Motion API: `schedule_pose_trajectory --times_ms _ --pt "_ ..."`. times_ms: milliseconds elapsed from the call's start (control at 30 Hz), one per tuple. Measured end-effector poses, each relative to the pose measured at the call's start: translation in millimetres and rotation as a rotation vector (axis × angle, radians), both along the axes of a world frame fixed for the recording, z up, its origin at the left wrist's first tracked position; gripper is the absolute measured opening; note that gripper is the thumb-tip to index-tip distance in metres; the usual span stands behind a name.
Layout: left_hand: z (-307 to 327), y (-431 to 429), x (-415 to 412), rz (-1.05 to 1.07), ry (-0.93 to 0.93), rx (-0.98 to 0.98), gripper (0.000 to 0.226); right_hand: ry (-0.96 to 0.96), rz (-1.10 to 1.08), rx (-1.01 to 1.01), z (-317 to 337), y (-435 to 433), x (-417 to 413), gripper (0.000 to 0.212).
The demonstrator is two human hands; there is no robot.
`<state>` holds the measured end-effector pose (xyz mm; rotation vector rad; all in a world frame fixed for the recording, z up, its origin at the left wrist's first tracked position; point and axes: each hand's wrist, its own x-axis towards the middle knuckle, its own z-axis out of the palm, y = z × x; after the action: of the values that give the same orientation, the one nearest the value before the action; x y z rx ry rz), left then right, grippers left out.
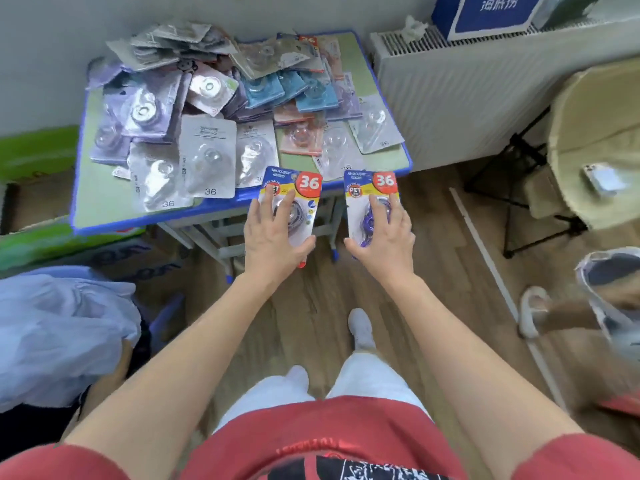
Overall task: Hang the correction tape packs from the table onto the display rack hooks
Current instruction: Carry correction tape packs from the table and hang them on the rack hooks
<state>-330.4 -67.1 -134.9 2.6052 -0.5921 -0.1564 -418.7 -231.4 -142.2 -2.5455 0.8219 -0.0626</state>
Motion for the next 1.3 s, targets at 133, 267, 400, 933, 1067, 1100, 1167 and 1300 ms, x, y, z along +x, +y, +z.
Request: schedule_pose_trajectory --times_ms 133,267,400,933,1067,1100,1167,1300 --pt "4.7 9.5 -41.5 -0.114 0.034 -0.026 0.082 0.003 -0.120 0.004 -3.2 29.4 -59.8 0.084" --pt "5.1 6.6 -91.5 -0.239 0.048 -0.025 0.080 0.005 -0.248 -0.008 -4.6 43.5 -123.6 0.084" --pt "4.5 0.9 -146.2 -0.352 0.033 -0.044 0.079 -0.010 -0.363 -0.007 -6.2 54.6 -194.3 0.086" --pt "-13.8 -35.8 -446.7 -0.963 0.046 -0.093 0.076 -0.009 -0.913 0.043 -22.0 122.5 -526.6 0.088" --pt "-13.7 -65.4 -512.8 -1.130 0.056 -0.115 0.078 -0.049 -1.113 0.008 -23.7 123.5 -589.3 0.083" --pt "-12.9 -74.1 -529.3 -1.166 0.070 -0.115 0.078 -0.050 -1.163 0.003 -23.6 122.1 -604.6 0.084" --pt "-9.4 -92.5 -560.4 -1.246 0.096 -0.111 0.080 -0.050 -1.261 -0.015 -22.5 118.2 -634.0 0.085" --pt "0.6 -133.3 -621.0 -1.414 0.113 -0.147 0.079 -0.063 -1.442 -0.077 -15.5 107.1 -689.4 0.086"
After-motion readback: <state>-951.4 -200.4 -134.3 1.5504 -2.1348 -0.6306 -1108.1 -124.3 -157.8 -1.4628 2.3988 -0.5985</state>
